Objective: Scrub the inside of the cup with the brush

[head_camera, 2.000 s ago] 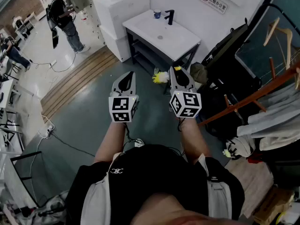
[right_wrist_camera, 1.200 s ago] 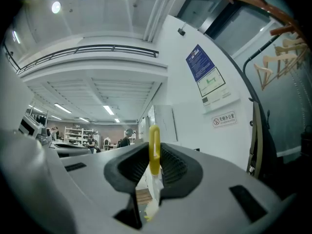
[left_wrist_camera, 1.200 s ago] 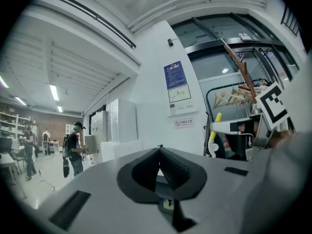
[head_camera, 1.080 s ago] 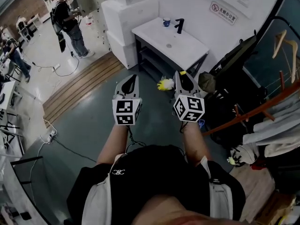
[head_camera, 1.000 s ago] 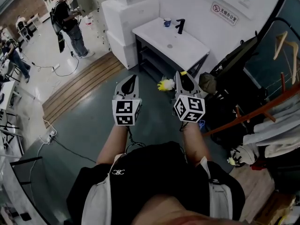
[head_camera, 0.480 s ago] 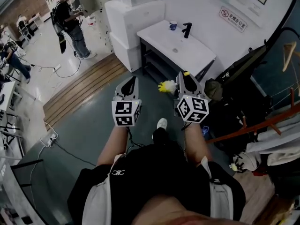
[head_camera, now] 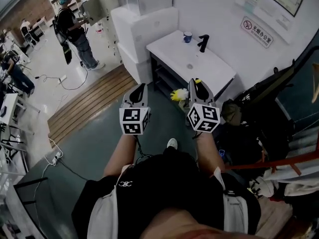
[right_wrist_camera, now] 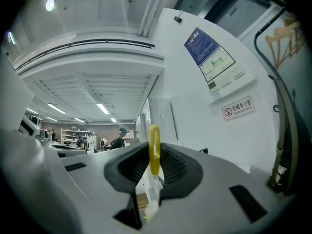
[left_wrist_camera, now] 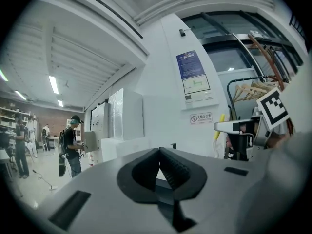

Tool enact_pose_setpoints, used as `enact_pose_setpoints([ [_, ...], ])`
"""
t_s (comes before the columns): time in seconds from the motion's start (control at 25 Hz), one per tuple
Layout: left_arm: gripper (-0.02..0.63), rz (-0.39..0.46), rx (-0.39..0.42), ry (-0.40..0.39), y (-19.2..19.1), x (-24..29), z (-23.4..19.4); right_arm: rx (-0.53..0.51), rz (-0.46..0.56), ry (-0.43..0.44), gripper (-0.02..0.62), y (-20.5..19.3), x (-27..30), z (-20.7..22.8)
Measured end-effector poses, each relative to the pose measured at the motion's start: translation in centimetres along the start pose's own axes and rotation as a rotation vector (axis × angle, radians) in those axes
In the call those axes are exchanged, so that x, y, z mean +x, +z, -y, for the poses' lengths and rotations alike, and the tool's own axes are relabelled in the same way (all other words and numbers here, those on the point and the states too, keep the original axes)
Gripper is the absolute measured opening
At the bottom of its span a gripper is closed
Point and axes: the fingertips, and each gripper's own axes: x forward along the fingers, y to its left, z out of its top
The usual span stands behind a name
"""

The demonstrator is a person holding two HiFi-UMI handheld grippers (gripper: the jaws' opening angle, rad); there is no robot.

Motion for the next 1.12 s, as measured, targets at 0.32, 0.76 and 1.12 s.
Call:
enact_pose_setpoints([
  [0.32,0.015,-0.011,0.035,0.017,2.1,11.9,-0.9,0.016,-0.007,0.002,0.072,0.7,10.1,6.6],
  [0.76,0.015,-0.057,0.025,0.005,0.9,23.6,-0.2,0.021,-0.044,-0.016,0.072,-0.5,18.7,14.2],
  [1.12,0.015,-0.084,0.017,-0.061,-0.5,30.4,0.6,0.02,-0.073,-0.08,0.074,-2.1,21.8,18.3],
])
